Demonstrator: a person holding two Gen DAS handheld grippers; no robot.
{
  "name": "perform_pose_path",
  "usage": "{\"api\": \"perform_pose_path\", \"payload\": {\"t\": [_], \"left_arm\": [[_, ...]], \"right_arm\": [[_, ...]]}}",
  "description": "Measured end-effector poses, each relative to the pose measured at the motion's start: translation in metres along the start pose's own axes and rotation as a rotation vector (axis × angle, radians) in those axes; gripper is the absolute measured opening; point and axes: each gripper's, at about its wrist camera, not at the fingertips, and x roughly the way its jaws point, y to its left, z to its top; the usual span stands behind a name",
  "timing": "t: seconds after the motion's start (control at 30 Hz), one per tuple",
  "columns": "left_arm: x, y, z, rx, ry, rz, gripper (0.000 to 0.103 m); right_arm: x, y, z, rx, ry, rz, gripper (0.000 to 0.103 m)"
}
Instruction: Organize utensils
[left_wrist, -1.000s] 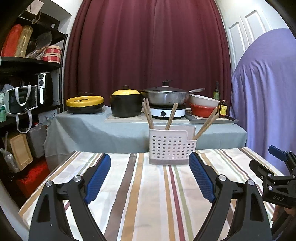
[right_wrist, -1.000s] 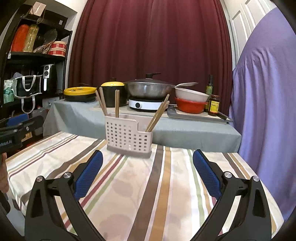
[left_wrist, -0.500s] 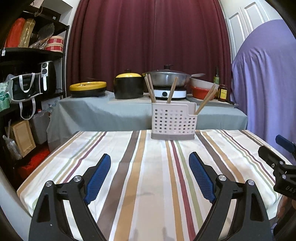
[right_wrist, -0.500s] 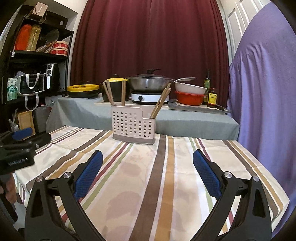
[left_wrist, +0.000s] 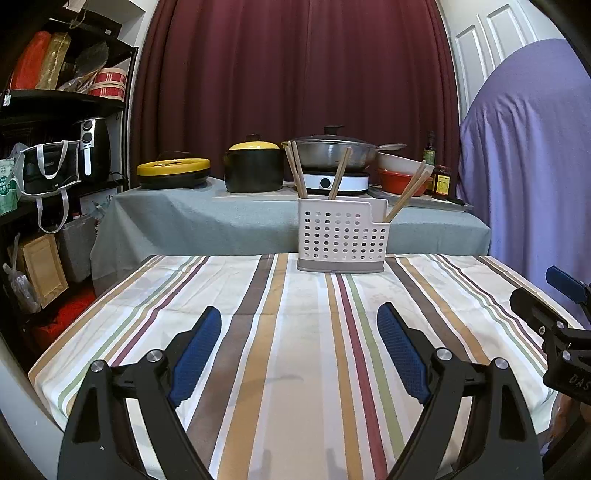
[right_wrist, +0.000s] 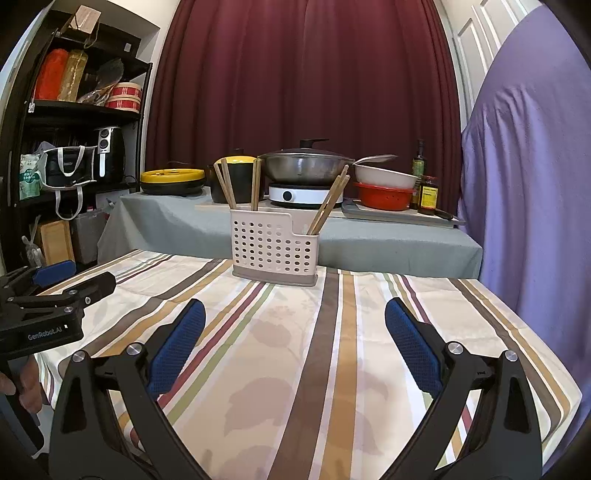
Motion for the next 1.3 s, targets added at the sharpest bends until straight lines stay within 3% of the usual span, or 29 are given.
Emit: {"api": "perform_pose_path", "payload": {"t": [1.3], "left_arm": [[-0.0049,-0.0014,0.0006,0.016,-0.02,-0.022,0.084]], "right_arm": [[0.0009,-0.0017,0.0008,-0.003,0.0,0.0,0.096]]}}
